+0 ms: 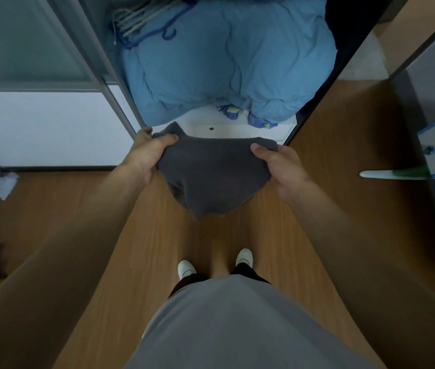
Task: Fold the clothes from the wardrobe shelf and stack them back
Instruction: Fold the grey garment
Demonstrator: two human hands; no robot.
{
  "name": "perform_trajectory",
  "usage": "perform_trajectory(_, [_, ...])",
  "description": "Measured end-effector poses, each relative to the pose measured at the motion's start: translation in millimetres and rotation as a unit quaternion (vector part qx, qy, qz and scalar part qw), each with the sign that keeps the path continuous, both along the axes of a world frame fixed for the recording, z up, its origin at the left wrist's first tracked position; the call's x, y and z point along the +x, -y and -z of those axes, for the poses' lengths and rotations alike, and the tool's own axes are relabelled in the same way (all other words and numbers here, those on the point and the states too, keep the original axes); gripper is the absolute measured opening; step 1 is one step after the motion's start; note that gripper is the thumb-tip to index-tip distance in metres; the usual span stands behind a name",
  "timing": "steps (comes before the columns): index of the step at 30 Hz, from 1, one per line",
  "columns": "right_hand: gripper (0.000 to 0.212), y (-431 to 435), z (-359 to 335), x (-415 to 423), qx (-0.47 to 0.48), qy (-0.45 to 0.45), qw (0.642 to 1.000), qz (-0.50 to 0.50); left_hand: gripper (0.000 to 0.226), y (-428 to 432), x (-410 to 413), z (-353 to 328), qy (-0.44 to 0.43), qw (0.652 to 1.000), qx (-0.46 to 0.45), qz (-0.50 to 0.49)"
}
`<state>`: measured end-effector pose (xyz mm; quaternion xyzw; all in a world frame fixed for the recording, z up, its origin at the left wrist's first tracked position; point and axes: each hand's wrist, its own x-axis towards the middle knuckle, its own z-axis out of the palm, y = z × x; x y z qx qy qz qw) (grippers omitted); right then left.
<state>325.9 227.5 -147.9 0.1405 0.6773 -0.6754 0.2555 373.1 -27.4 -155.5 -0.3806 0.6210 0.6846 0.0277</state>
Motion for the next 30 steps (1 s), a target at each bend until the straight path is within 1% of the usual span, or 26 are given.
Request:
perform_trajectory(1, [0.031, 0, 0, -1, 0.002, 0.014, 1.000, 0.008, 0.082, 2, 2, 1, -0.009, 1.000, -0.010, 0.021])
perform_trajectory(2, [0.032, -1, 0, -1, 0.003, 0.023, 1.000, 0.014, 0.079, 4, 4, 3, -0.020, 0.999, -0.013, 0.047])
perform_trajectory(5, [0.033, -2, -1, -2, 0.007, 0.026, 0.999, 0.021, 0.056, 6, 8, 5, -0.059, 0.988, -0.023, 0.138])
perform_trajectory(7, [0.035, -4, -1, -4, 0.002, 0.023, 0.999, 0.024, 0.056, 5, 9, 6, -0.078, 0.978, -0.054, 0.187])
perform_trajectory(9, [0.040, -7, -2, -7, 0.004, 0.016, 1.000, 0.022, 0.063, 4, 6, 5, -0.079, 0.959, -0.125, 0.241])
perform_trajectory(10, [0.046, -8, -2, -9, 0.010, 0.010, 1.000, 0.015, 0.065, 5, 4, 5, -0.076, 0.949, -0.159, 0.262])
perform_trajectory(12, [0.074, -10, -5, -13, 0.045, -0.012, 0.999, -0.004, 0.061, 6, 0, 3, -0.076, 0.940, -0.202, 0.264])
perform_trajectory(13, [0.085, -11, -8, -14, 0.066, -0.034, 0.997, -0.013, 0.056, 6, -2, 3, -0.075, 0.945, -0.205, 0.245])
perform_trajectory(14, [0.086, -12, -11, -16, 0.076, -0.057, 0.995, -0.020, 0.051, 6, -4, 2, -0.070, 0.957, -0.186, 0.213])
perform_trajectory(15, [0.077, -13, -14, -18, 0.073, -0.075, 0.994, -0.025, 0.046, 5, -5, 1, -0.060, 0.972, -0.145, 0.173])
perform_trajectory(17, [0.046, -14, -19, -19, 0.057, -0.096, 0.993, -0.046, 0.043, 6, -7, -2, -0.031, 0.993, -0.040, 0.109])
perform_trajectory(18, [0.038, -14, -21, -18, 0.057, -0.107, 0.990, -0.069, 0.044, 7, -7, -3, -0.019, 0.995, -0.003, 0.096])
perform_trajectory(19, [0.037, -14, -22, -16, 0.061, -0.119, 0.986, -0.101, 0.046, 9, -6, -4, -0.007, 0.995, 0.013, 0.098])
perform_trajectory(21, [0.046, -13, -23, -11, 0.101, -0.148, 0.967, -0.180, 0.051, 9, -3, -5, 0.006, 0.994, 0.015, 0.112])
perform_trajectory(23, [0.058, -9, -22, -5, 0.180, -0.193, 0.931, -0.253, 0.052, 8, -1, -7, 0.006, 0.993, 0.021, 0.117])
perform_trajectory(24, [0.061, -7, -19, -1, 0.225, -0.219, 0.909, -0.276, 0.047, 8, -1, -8, 0.003, 0.993, 0.031, 0.117])
perform_trajectory(26, [0.061, -4, -16, 4, 0.298, -0.268, 0.870, -0.286, 0.031, 8, 0, -9, -0.006, 0.990, 0.053, 0.133])
perform_trajectory(27, [0.057, -4, -13, 6, 0.324, -0.286, 0.858, -0.278, 0.040, 9, 1, -9, -0.008, 0.986, 0.043, 0.161])
perform_trajectory(28, [0.052, -4, -11, 6, 0.345, -0.300, 0.848, -0.267, 0.056, 9, 1, -6, -0.003, 0.979, 0.004, 0.202])
perform_trajectory(29, [0.045, -4, -9, 6, 0.363, -0.313, 0.840, -0.255, 0.070, 7, 2, -3, 0.008, 0.967, -0.065, 0.247])
perform_trajectory(30, [0.036, -5, -6, 6, 0.379, -0.325, 0.832, -0.242, 0.078, 3, 3, -1, 0.017, 0.945, -0.145, 0.292])
